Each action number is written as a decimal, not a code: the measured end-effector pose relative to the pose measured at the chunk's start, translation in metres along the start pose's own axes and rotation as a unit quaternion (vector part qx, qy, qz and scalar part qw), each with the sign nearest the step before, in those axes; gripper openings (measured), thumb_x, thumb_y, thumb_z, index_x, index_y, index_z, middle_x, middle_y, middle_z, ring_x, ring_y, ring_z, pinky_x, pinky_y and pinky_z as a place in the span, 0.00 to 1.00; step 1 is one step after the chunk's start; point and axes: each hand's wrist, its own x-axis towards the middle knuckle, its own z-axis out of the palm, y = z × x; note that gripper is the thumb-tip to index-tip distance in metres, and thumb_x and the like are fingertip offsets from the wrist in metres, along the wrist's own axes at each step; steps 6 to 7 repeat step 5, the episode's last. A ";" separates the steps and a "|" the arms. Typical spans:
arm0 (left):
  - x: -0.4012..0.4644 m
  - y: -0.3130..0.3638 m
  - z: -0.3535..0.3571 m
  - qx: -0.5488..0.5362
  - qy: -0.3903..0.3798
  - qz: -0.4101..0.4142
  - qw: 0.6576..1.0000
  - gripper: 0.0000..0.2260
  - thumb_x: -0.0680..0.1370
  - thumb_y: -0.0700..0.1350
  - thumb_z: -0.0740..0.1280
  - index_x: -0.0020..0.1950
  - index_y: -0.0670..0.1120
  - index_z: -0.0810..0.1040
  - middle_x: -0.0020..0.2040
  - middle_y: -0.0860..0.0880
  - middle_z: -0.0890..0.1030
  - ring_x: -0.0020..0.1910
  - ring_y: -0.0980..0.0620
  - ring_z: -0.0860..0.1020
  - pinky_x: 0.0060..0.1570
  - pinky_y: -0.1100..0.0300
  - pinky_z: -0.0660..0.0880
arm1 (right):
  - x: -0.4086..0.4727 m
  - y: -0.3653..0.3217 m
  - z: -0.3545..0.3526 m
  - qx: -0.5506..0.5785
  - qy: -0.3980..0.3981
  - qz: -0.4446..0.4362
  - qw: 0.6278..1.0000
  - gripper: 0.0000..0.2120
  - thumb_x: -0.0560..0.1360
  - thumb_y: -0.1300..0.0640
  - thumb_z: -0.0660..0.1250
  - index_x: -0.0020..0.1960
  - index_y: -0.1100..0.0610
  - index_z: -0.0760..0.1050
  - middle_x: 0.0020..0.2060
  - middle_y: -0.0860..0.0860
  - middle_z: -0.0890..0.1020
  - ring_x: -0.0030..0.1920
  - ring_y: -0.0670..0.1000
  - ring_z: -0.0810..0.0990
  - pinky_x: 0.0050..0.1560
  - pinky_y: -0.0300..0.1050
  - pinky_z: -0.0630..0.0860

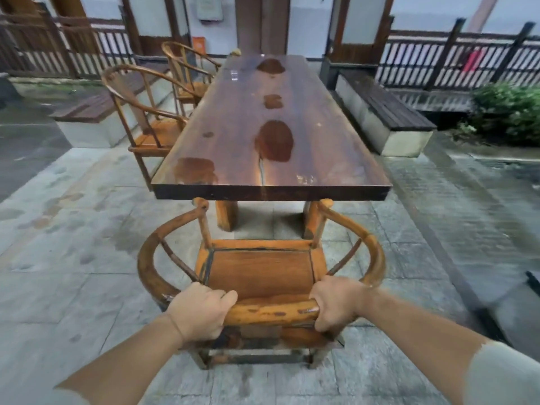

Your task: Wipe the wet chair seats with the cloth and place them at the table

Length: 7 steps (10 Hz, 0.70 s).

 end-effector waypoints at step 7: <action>0.024 -0.030 -0.065 -0.273 -0.258 -0.093 0.922 0.46 0.63 0.82 0.58 0.74 0.71 0.40 0.78 0.53 0.59 0.75 0.50 0.61 0.69 0.48 0.64 | 0.009 0.005 -0.049 0.142 -0.051 -0.044 0.988 0.54 0.65 0.18 0.65 0.82 0.34 0.43 0.84 0.45 0.53 0.82 0.53 0.56 0.80 0.58 0.56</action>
